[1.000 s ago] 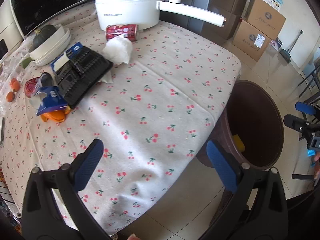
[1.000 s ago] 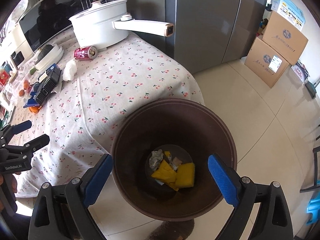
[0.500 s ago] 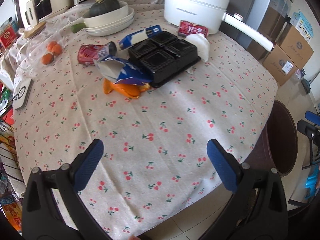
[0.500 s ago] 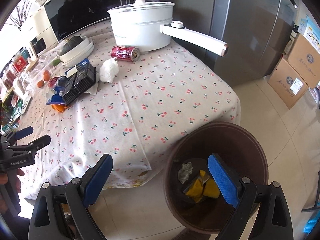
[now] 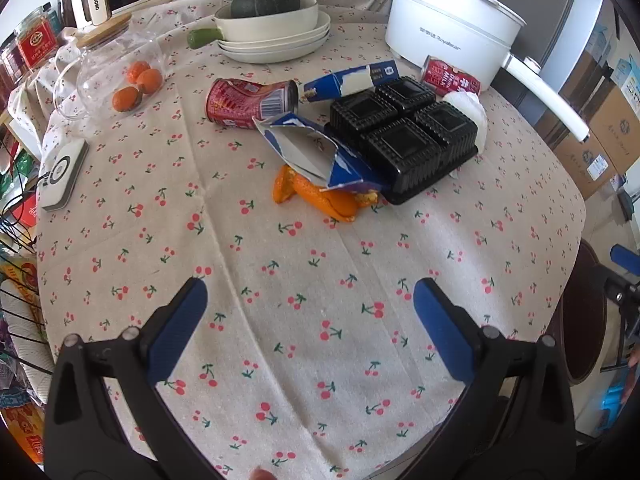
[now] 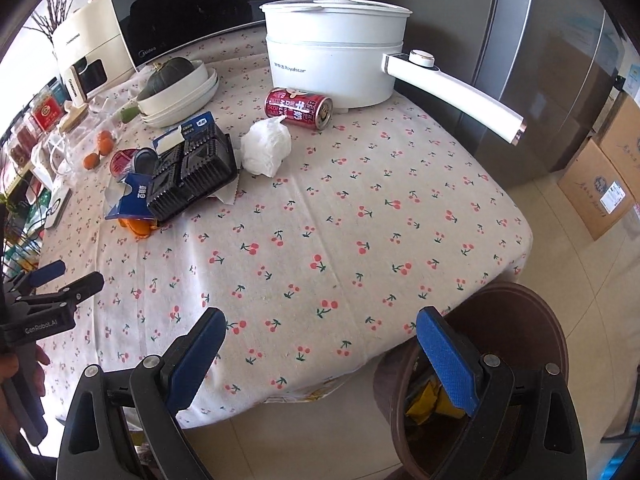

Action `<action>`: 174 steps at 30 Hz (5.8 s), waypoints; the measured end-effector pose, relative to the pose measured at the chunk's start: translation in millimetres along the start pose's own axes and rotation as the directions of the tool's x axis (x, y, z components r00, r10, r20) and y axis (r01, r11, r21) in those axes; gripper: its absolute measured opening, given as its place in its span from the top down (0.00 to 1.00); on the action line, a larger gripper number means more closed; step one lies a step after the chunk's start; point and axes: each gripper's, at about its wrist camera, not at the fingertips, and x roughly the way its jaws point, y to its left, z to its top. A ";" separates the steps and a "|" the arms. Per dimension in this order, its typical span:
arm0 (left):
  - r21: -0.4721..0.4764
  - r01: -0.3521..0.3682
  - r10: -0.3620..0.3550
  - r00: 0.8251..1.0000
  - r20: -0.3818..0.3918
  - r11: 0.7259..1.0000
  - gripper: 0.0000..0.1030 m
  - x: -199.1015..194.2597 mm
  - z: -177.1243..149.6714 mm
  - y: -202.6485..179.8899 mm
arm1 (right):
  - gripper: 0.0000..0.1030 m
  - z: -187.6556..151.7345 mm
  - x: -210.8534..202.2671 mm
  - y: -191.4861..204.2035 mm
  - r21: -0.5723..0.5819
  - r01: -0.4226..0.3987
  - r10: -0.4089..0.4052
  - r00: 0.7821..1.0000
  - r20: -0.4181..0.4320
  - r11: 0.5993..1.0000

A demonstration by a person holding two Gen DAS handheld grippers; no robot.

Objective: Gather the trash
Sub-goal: 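Move both grippers back toward the black tray and blue wrapper, then grasp the blue wrapper with the left gripper while the right gripper grasps the black tray, then lift the black tray with the right gripper toward the bin while the left holds the wrapper, then carry wrapper and tray over the brown bin and open both grippers, then move both grippers back over the table toward the orange peel and white packet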

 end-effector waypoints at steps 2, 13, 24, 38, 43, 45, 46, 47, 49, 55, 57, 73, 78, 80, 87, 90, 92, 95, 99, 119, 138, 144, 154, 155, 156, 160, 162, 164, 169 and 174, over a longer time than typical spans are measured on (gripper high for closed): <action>-0.040 0.030 -0.030 1.000 0.003 0.999 0.01 3.5 8.7 4.7 | 0.05 2.1 6.1 1.7 -0.011 0.011 -0.011 1.000 -0.009 1.000; -0.203 0.131 -0.119 0.990 0.074 0.970 0.17 31.6 41.7 15.2 | 0.05 7.9 21.1 -12.4 0.009 0.043 -0.042 0.999 -0.029 0.999; -0.309 0.232 -0.215 0.973 0.087 0.922 0.79 37.2 43.5 21.6 | 0.05 -3.0 18.8 -10.7 -0.010 0.050 -0.050 0.998 -0.045 0.999; -0.209 0.227 -0.196 0.968 0.158 0.951 0.87 -31.6 30.3 67.1 | 0.05 77.3 37.4 61.7 -0.032 -0.081 0.081 0.997 0.006 0.996; -0.204 0.178 -0.146 0.976 0.163 0.963 0.87 -41.1 21.5 92.3 | 0.05 102.8 66.1 102.2 -0.042 -0.147 0.146 0.989 -0.026 0.988; -0.213 0.176 -0.145 0.977 0.154 0.961 0.87 -40.4 18.8 100.7 | 0.05 108.3 75.7 115.6 -0.055 -0.124 0.123 0.992 -0.026 0.991; -0.221 0.178 -0.147 0.978 0.150 0.959 0.87 -40.0 17.1 105.1 | 0.05 111.5 79.5 119.3 -0.055 -0.113 0.112 0.994 -0.019 0.992; -0.228 0.179 -0.148 0.978 0.147 0.957 0.87 -39.5 16.0 108.6 | 0.06 114.7 83.3 121.1 -0.049 -0.102 0.102 0.995 -0.013 0.994; -0.236 0.184 -0.154 0.978 0.142 0.954 0.87 -38.7 14.4 113.0 | 0.09 119.4 91.1 119.4 -0.023 -0.095 0.095 0.995 -0.016 0.995; -0.237 0.190 -0.163 0.978 0.127 0.953 0.87 -35.4 14.0 110.8 | 0.35 117.2 116.7 113.2 0.038 -0.148 0.151 0.986 -0.073 0.988; -0.230 0.194 -0.168 0.978 0.126 0.954 0.87 -36.0 13.7 107.0 | 0.50 115.9 117.4 110.3 0.051 -0.158 0.161 0.984 -0.077 0.986; -0.065 0.256 -0.246 0.960 0.137 0.964 0.87 -57.5 7.3 28.9 | 0.53 66.2 16.0 38.3 0.040 -0.127 0.126 0.992 0.024 0.991; 0.006 0.278 -0.276 0.952 0.135 0.961 0.87 -65.4 1.6 -7.7 | 0.53 37.4 -9.8 -4.1 0.080 -0.092 0.089 0.995 0.041 0.993; 0.035 0.284 -0.287 0.949 0.129 0.958 0.87 -66.7 -1.2 -23.7 | 0.53 25.8 -17.2 -21.6 0.109 -0.085 0.081 0.996 0.042 0.990; 0.150 0.294 -0.310 0.946 0.094 0.944 0.87 -64.4 -10.3 -82.8 | 0.53 -13.5 -31.9 -79.7 0.204 -0.080 0.072 0.996 0.047 0.976; 0.176 0.308 -0.326 0.942 0.081 0.935 0.87 -61.1 -11.2 -103.6 | 0.53 -29.2 -31.2 -104.5 0.277 -0.104 0.099 0.995 0.032 0.955; 0.185 0.324 -0.342 0.937 0.073 0.928 0.87 -59.9 -11.9 -117.1 | 0.53 -37.2 -33.0 -120.3 0.320 -0.125 0.123 0.992 0.028 0.939; 0.204 0.349 -0.367 0.928 0.058 0.915 0.87 -57.7 -13.8 -139.0 | 0.53 -47.2 -40.0 -137.8 0.330 -0.097 0.090 0.995 0.034 0.939; 0.236 0.382 -0.399 0.917 0.025 0.893 0.87 -52.5 -20.1 -172.9 | 0.53 -62.4 -45.5 -162.5 0.352 -0.076 0.071 0.997 0.028 0.933; 0.388 0.553 -0.541 0.827 -0.153 0.737 0.74 -23.2 -64.6 -302.1 | 0.52 -147.5 -59.6 -285.1 0.495 0.072 -0.048 0.997 -0.061 0.866; 0.361 0.371 -0.353 0.928 -0.117 0.856 0.01 -17.8 -57.9 -253.0 | 0.49 -143.7 -59.5 -279.1 0.488 0.055 -0.036 0.998 -0.048 0.871; 0.335 0.352 -0.338 0.936 -0.101 0.874 0.01 -22.0 -54.2 -231.0 | 0.13 -134.4 -62.7 -274.1 0.504 0.043 -0.043 0.999 -0.010 0.863; 0.303 0.329 -0.320 0.944 -0.081 0.895 0.01 -26.9 -45.4 -204.8 | 0.13 -118.3 -57.9 -252.5 0.483 0.020 -0.016 1.000 -0.012 0.875; 0.301 0.325 -0.317 0.945 -0.078 0.897 0.01 -27.3 -44.7 -201.8 | 0.13 -116.4 -57.3 -249.8 0.481 0.018 -0.015 1.000 -0.011 0.877; 0.298 0.321 -0.312 0.947 -0.076 0.899 0.01 -27.2 -44.3 -198.5 | 0.13 -114.9 -57.2 -247.5 0.478 0.016 -0.014 1.000 -0.009 0.878; 0.284 0.291 -0.286 0.956 -0.059 0.914 0.01 -29.0 -41.9 -182.3 | 0.13 -106.0 -55.2 -235.8 0.458 0.017 -0.015 1.000 -0.008 0.889; 0.270 0.277 -0.274 0.960 -0.051 0.922 0.01 -29.6 -40.2 -172.7 | 0.13 -100.7 -54.2 -228.8 0.444 0.019 -0.017 1.000 -0.007 0.896; 0.251 0.268 -0.266 0.963 -0.043 0.930 0.01 -30.8 -38.4 -160.8 | 0.13 -94.6 -52.7 -221.1 0.430 0.016 -0.015 1.000 -0.005 0.903; 0.201 0.238 -0.238 0.971 -0.022 0.950 0.01 -32.3 -32.4 -126.4 | 0.13 -78.4 -44.8 -196.8 0.396 -0.003 0.003 1.000 -0.001 0.918; 0.134 0.193 -0.194 0.981 -0.007 0.972 0.01 -30.8 -26.3 -86.9 | 0.13 -60.3 -34.5 -165.2 0.356 -0.024 0.026 1.000 -0.002 0.934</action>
